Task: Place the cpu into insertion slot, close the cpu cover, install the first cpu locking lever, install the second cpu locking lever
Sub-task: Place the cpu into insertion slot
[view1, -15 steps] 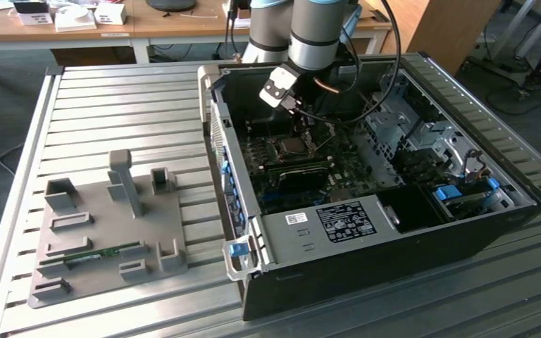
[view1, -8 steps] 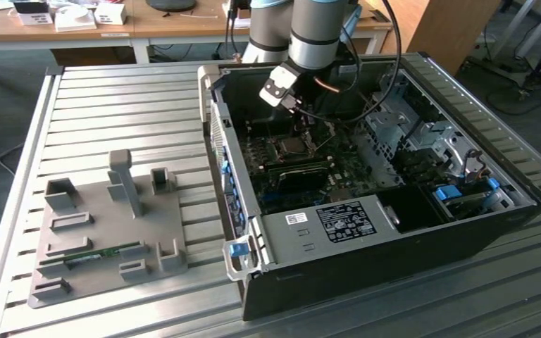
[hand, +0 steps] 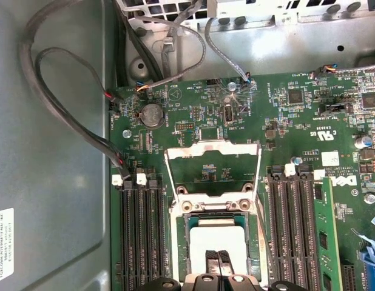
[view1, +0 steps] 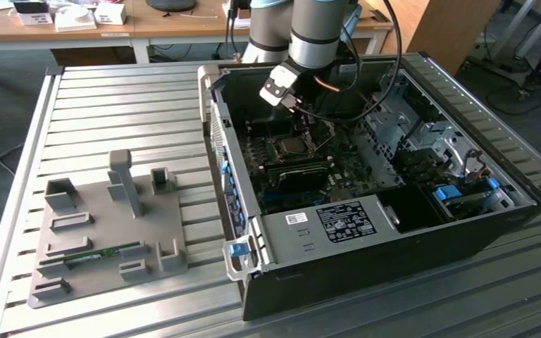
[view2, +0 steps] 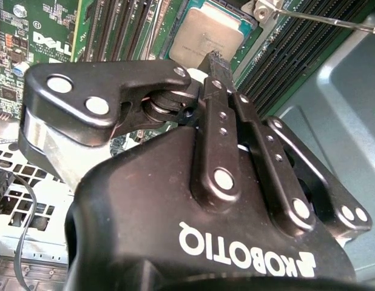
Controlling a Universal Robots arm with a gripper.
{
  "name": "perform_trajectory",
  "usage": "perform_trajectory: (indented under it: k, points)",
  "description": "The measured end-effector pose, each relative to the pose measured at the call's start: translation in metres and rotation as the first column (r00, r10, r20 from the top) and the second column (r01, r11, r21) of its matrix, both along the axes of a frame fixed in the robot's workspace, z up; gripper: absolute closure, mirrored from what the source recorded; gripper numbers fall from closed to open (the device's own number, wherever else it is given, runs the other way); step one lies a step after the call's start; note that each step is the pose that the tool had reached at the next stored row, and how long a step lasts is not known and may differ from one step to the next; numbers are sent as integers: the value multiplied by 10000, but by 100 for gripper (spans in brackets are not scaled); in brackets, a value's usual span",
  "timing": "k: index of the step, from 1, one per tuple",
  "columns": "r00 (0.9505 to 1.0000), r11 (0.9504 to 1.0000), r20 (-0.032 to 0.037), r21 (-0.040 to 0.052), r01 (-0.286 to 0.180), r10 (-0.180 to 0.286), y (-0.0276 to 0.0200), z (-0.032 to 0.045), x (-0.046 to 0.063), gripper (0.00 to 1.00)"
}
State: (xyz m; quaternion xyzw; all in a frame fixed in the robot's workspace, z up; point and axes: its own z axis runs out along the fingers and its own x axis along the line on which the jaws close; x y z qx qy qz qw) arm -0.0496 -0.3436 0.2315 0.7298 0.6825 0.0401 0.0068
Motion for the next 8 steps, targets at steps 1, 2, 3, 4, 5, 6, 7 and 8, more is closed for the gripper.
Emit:
perform_trajectory:
  k: [1,2,3,4,5,6,7,8]
  points:
    - [10000,10000,-1,-1,0,0,0,1,0,89]
    - [10000,10000,-2,-3,0,0,0,2,0,89]
    - [10000,10000,-1,-2,0,0,0,2,0,89]
    - [10000,10000,-2,-2,0,0,0,2,0,89]
    - [10000,10000,-5,-1,-1,1,0,2,0,89]
    - [10000,10000,-19,-3,-2,2,0,3,0,89]
    - [10000,10000,-54,-4,-2,2,0,3,0,89]
    - [10000,10000,-96,-5,-1,1,0,3,0,89]
